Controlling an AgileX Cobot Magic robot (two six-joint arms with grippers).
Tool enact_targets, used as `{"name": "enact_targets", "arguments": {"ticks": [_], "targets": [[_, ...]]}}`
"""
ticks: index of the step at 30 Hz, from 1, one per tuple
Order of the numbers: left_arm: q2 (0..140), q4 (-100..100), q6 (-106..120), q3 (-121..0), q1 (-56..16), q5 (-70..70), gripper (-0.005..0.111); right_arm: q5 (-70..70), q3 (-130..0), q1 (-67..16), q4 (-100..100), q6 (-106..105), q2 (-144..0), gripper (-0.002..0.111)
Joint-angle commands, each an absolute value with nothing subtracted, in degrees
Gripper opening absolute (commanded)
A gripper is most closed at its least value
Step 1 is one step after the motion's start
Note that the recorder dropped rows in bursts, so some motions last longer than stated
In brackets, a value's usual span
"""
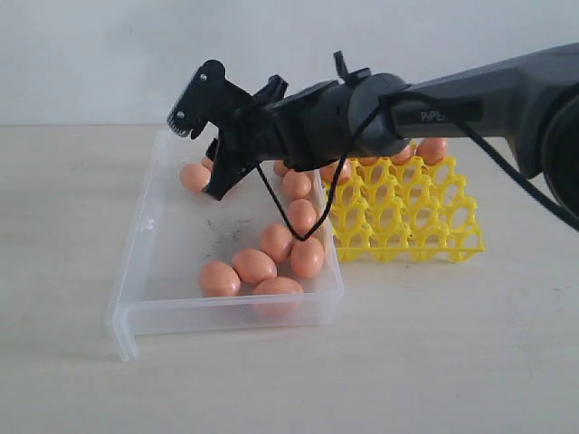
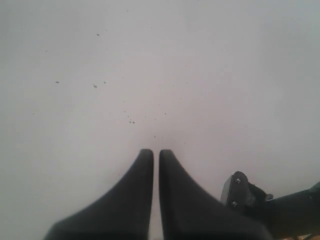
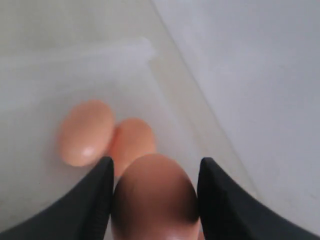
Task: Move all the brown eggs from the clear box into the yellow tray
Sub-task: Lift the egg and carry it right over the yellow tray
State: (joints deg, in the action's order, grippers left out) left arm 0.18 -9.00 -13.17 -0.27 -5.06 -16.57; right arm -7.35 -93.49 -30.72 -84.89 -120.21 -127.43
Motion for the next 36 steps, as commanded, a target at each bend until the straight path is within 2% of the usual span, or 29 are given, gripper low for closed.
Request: {"name": "enact_targets", "arguments": {"ticks": [1, 9, 13, 17, 21, 26, 31, 36], "targets": [[0.0, -8.6, -13.4, 0.0, -5.4, -16.2, 0.004, -30.4, -92.6, -35.2, -72.8, -103.1, -127.3, 0.0], [0.0, -8.6, -13.4, 0.0, -5.4, -16.2, 0.004, -52.8, -80.1, -37.8, -33.9, -36.2, -127.2, 0.0], [0.0, -8.6, -13.4, 0.0, -5.4, -16.2, 0.004, -69.0, -70.4, -37.4, -17.1, -23.1, -126.5, 0.0], [0.0, -8.6, -13.4, 0.0, -5.4, -16.2, 0.004, -70.0, -61.8, -34.4, -1.8, -16.4, -122.4, 0.0], [0.0, -8.6, -13.4, 0.0, -5.4, -16.2, 0.004, -67.7, -56.0, -26.5, 10.7, -2.7, -117.4, 0.0], [0.0, -8.6, -13.4, 0.0, -5.4, -16.2, 0.004, -70.0, -54.3, -10.4, 34.9, 28.1, -113.8, 0.0], [0.0, -8.6, -13.4, 0.0, -5.4, -16.2, 0.004, -70.0, -54.6, 0.3, 45.3, 33.5, -113.9, 0.0], [0.0, -8.6, -13.4, 0.0, -5.4, -16.2, 0.004, -70.0, -54.6, 4.9, 46.9, 36.7, -115.5, 0.0]]}}
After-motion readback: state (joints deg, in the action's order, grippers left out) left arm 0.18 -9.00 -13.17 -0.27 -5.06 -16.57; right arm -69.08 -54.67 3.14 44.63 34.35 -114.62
